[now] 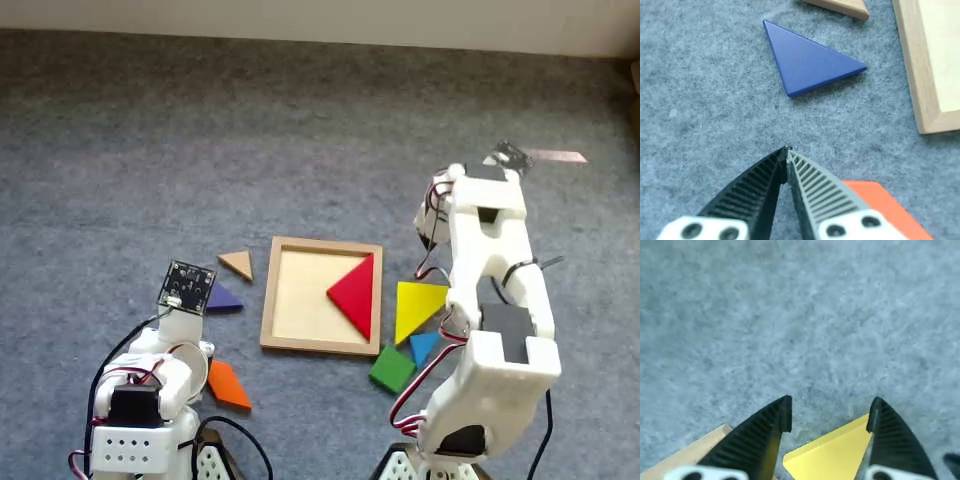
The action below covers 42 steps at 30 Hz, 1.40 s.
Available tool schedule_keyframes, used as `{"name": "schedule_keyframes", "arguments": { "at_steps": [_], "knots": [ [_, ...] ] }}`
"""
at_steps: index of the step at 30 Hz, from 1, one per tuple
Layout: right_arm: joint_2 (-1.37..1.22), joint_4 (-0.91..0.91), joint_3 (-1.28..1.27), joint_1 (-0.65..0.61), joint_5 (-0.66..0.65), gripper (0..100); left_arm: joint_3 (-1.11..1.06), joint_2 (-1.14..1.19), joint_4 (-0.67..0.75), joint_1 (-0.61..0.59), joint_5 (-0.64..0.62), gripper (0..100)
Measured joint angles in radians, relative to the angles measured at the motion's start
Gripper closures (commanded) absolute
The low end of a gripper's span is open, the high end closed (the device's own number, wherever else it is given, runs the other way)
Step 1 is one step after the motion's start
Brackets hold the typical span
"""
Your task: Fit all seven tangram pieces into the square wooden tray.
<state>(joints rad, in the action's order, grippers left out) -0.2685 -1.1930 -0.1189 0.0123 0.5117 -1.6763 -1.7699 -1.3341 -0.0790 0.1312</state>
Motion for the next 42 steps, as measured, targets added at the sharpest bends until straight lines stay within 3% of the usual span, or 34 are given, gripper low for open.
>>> {"name": "schedule_keyframes", "arguments": {
  "at_steps": [8, 13, 17, 24, 39, 42],
  "knots": [
    [0.109, -0.106, 0.011, -0.072, -0.074, 76.0, 0.0, 0.0, 0.0, 0.0, 0.0, 99],
    [0.269, -0.107, -0.121, -0.117, -0.077, 76.0, 0.0, 0.0, 0.0, 0.0, 0.0, 99],
    [0.365, -0.021, -0.276, -0.157, -0.071, 76.0, 0.0, 0.0, 0.0, 0.0, 0.0, 99],
    [0.494, 0.196, -0.485, -0.172, 0.107, 75.7, 0.0, 0.0, 0.0, 0.0, 0.0, 99],
    [0.373, 0.252, -0.528, -0.172, 0.137, 75.2, 0.0, 0.0, 0.0, 0.0, 0.0, 99],
    [0.356, 0.255, -0.526, -0.173, 0.137, 68.9, 0.0, 0.0, 0.0, 0.0, 0.0, 99]
  ]
}}
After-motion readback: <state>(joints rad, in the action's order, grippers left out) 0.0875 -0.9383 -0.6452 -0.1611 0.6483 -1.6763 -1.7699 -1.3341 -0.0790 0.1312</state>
